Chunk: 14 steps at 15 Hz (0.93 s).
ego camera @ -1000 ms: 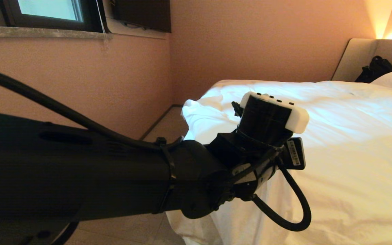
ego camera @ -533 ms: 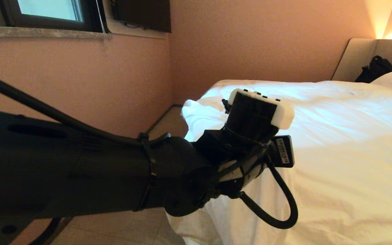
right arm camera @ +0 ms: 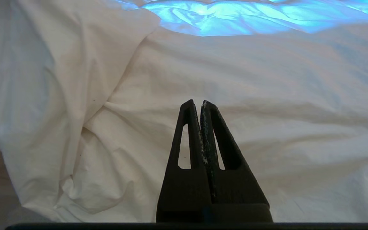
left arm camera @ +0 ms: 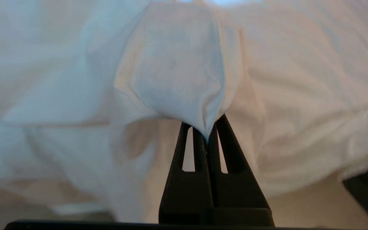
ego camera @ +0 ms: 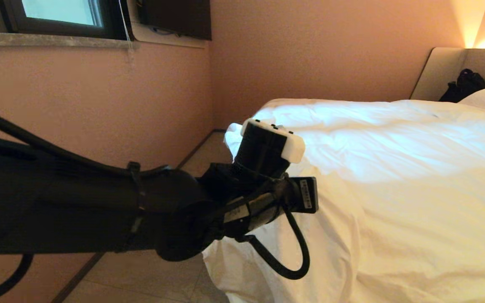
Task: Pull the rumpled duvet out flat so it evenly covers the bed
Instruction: Flatten the corners of the folded blanket
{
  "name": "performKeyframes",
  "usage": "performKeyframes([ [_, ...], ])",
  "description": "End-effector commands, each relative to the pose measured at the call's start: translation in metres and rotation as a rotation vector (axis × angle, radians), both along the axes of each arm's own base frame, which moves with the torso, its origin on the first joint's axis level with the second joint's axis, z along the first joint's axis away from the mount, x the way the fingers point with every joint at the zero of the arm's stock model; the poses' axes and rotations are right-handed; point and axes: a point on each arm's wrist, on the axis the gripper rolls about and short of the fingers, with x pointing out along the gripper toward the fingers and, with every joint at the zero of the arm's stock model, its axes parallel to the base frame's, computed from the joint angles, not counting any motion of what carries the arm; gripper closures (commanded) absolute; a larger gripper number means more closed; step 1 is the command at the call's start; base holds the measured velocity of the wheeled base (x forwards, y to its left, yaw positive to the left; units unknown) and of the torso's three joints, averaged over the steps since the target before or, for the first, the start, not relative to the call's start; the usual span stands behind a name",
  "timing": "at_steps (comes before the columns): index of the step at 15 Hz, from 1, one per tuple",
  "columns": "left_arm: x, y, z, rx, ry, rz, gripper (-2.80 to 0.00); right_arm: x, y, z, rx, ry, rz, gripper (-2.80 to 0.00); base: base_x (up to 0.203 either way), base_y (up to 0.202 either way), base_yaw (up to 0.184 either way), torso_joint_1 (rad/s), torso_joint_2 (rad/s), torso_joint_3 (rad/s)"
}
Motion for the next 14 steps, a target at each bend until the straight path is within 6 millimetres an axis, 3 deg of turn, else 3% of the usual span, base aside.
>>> performKeyframes([
  [1,-0.010,0.024,0.003,0.011,0.017,-0.016,0.00,0.000,0.000,0.000,0.000,-0.001,0.001,0.00,0.000,0.000,0.000,0.000,0.00,0.000],
  [5,-0.020,0.066,-0.019,0.104,0.073,0.020,0.00,0.000,0.000,0.000,0.000,-0.001,0.001,0.00,0.000,0.000,0.000,0.000,0.00,0.000],
  [10,-0.028,0.131,-0.002,0.092,0.034,0.131,0.00,0.000,0.000,0.000,0.000,-0.001,0.001,0.00,0.000,0.000,0.000,0.000,0.00,0.000],
  [14,-0.045,0.182,-0.006,0.106,0.031,0.234,0.00,0.000,0.000,0.000,0.000,-0.001,0.001,0.00,0.000,0.000,0.000,0.000,0.00,0.000],
])
